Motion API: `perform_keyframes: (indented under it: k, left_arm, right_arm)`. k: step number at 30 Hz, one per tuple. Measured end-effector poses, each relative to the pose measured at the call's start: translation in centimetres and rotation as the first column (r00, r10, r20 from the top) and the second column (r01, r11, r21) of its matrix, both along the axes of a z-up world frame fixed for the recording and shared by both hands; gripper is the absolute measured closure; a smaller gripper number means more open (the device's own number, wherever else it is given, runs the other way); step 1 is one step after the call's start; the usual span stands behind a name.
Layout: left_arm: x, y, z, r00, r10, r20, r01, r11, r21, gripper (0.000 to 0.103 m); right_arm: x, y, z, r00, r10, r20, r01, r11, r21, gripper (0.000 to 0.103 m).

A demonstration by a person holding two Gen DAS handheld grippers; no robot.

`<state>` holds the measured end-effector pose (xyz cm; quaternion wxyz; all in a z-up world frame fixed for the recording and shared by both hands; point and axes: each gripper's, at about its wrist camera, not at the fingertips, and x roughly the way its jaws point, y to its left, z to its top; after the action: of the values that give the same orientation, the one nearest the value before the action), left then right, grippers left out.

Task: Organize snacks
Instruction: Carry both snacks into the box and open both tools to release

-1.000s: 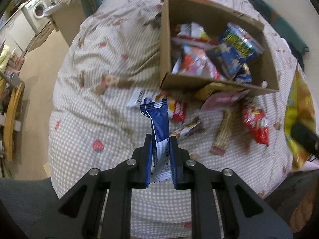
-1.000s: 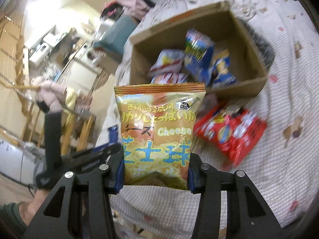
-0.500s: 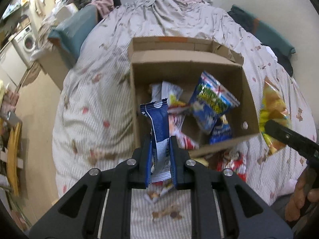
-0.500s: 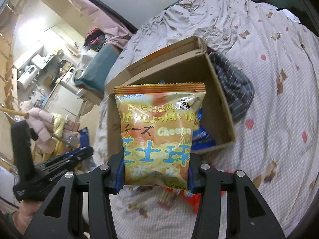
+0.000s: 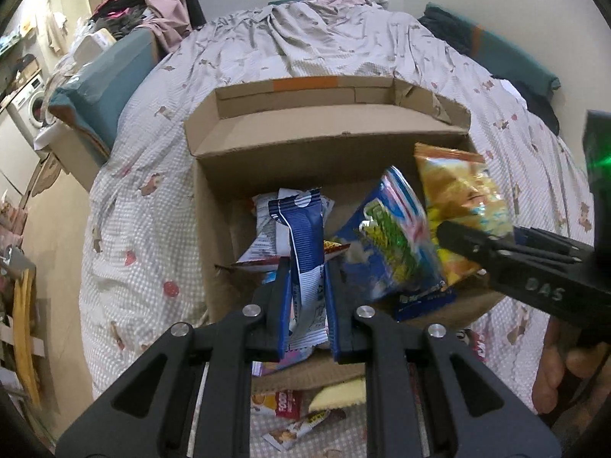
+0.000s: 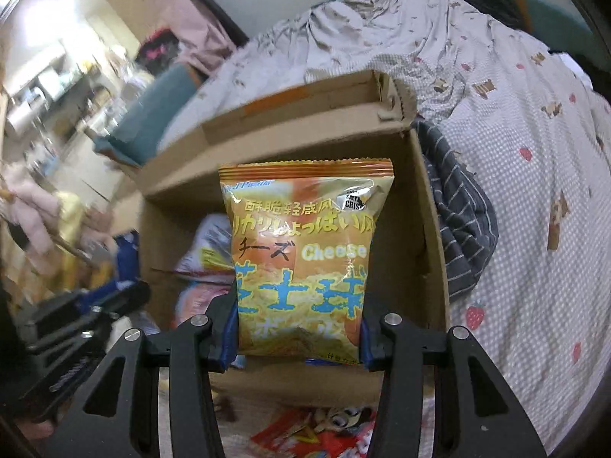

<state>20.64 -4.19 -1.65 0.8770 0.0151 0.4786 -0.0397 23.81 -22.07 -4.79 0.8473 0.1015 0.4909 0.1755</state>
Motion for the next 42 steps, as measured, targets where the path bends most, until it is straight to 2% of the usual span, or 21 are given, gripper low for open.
perform_keyframes:
  k: [4, 8, 10, 19, 37, 38, 39, 40, 42]
  left_arm:
    - [0.9, 0.2, -1.1, 1.0, 0.001, -0.015, -0.002, 0.999, -0.034, 0.09]
    - [1.7, 0.2, -1.9, 1.0, -0.003, -0.012, 0.002, 1.0, -0.023, 0.09]
    - [2.1, 0.5, -2.3, 1.0, 0.01, -0.029, -0.011, 0.999, -0.038, 0.09]
    - [2.5, 1.6, -2.7, 0.998, 0.044, -0.037, -0.047, 0.997, -0.068, 0.09]
    - [2.4, 1.5, -3.2, 0.998, 0.031, -0.054, -0.035, 0.996, -0.076, 0.089]
    - [2.5, 1.5, -3.3, 0.998, 0.029, -0.063, -0.034, 0.996, -0.081, 0.087]
    - [2.5, 1.5, -3.5, 0.997, 0.026, -0.078, -0.033, 0.995, -0.092, 0.084]
    - [2.6, 1.5, -3.6, 0.995, 0.023, -0.092, -0.033, 0.994, -0.106, 0.073]
    - [2.5, 1.7, -3.6, 0.995, 0.023, -0.095, -0.035, 0.992, -0.125, 0.052]
  right_arm:
    - [0.7, 0.4, -1.7, 1.0, -0.019, -0.023, 0.018, 0.998, -0.063, 0.054]
    - [0.9, 0.9, -3.2, 0.998, -0.023, -0.065, 0.013, 0.987, -0.162, 0.054]
    - [1.2, 0.3, -4.0, 0.994, -0.042, -0.101, 0.029, 0.991, -0.132, 0.054]
    - [1.3, -1.4, -3.7, 0.99, -0.067, -0.126, 0.065, 0.998, -0.018, 0.054]
    - [1.5, -1.0, -3.8, 0.986, -0.049, -0.157, 0.051, 0.999, 0.005, 0.051]
    - [1.5, -1.0, -3.8, 0.986, -0.051, -0.16, 0.052, 0.999, 0.0, 0.051]
    - [1.5, -0.9, -3.7, 0.986, -0.053, -0.157, 0.053, 0.999, -0.009, 0.044]
    - [1.5, -0.8, -3.5, 0.988, -0.049, -0.145, 0.049, 0.999, -0.001, 0.033]
    - [1.3, -0.5, -2.9, 0.993, -0.029, -0.117, 0.031, 0.999, 0.014, 0.02]
